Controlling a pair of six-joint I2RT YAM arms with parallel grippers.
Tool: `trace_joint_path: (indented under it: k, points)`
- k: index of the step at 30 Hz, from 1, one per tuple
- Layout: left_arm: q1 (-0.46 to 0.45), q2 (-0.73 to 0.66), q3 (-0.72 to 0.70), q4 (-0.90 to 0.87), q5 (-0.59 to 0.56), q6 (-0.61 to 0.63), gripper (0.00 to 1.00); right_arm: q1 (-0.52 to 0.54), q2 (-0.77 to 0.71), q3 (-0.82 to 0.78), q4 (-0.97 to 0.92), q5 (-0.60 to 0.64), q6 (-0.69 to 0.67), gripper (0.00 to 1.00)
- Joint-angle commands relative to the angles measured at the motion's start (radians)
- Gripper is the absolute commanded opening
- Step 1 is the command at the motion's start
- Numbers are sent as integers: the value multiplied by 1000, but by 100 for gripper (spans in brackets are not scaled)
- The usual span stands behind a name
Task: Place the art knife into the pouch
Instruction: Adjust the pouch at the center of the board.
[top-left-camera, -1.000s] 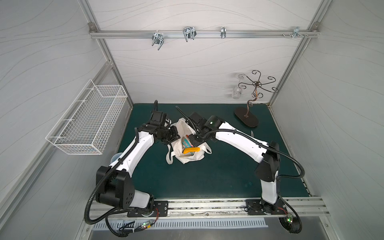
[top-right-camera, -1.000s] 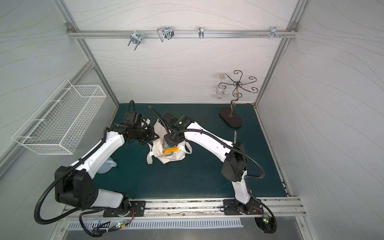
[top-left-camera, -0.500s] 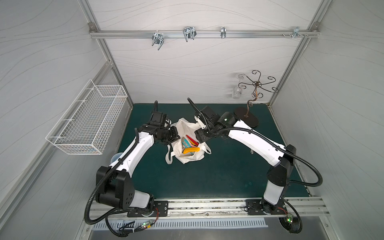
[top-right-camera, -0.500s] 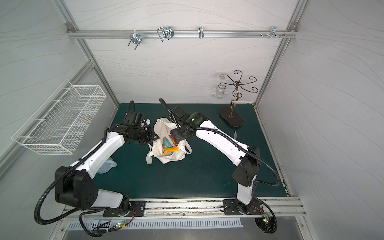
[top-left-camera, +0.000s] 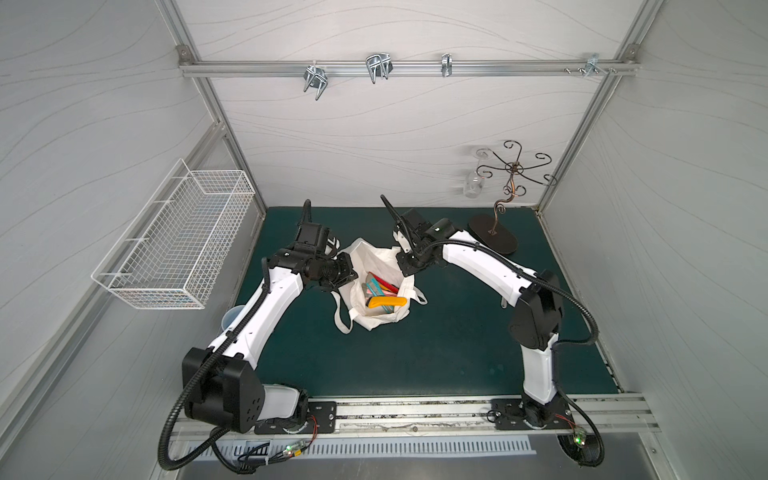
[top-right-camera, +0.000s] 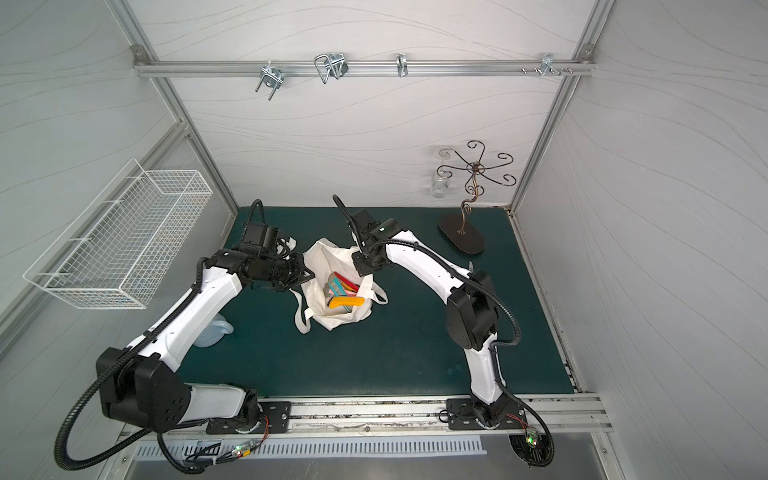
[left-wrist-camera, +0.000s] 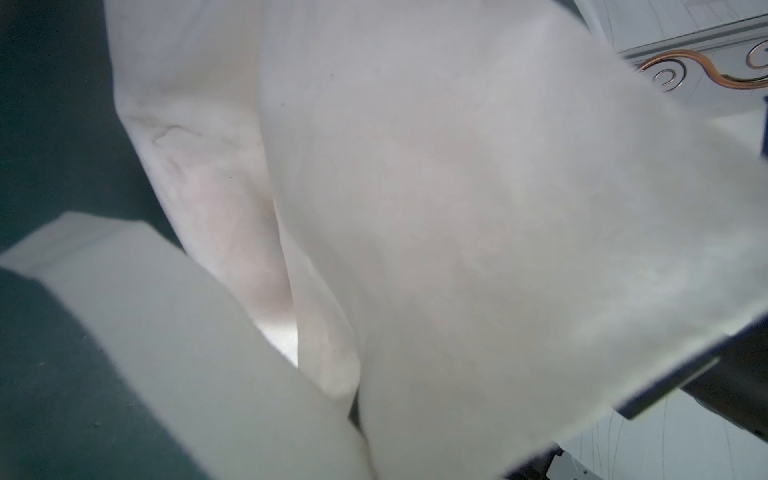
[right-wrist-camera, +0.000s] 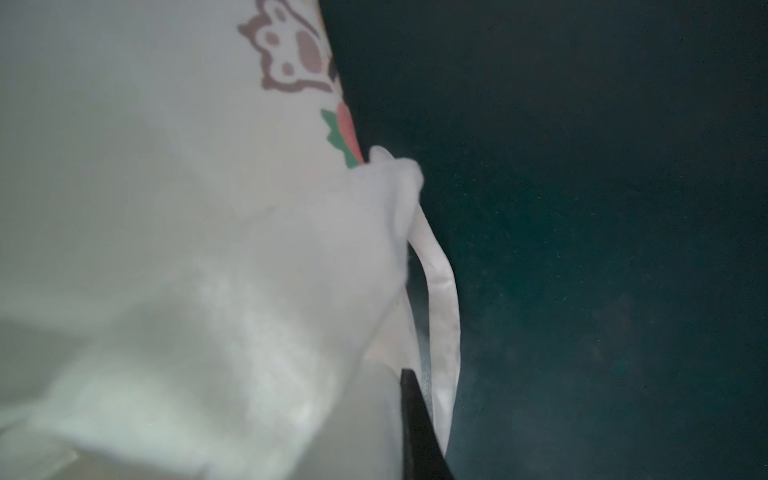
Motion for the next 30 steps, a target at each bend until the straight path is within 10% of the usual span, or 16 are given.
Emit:
trace_joint_path:
  k: [1,11,30]
  points:
    - [-7,-72,186,-75,-7,-1,0,-6,-135,115,-41,-57,-27,0]
    - [-7,-160,595,-243,13,-18,0,-15,-258,544,-191,-124,-36,0]
    - [-37,-176,272,-17,87,-65,0,-82,-222,402,-138,-218,6,0]
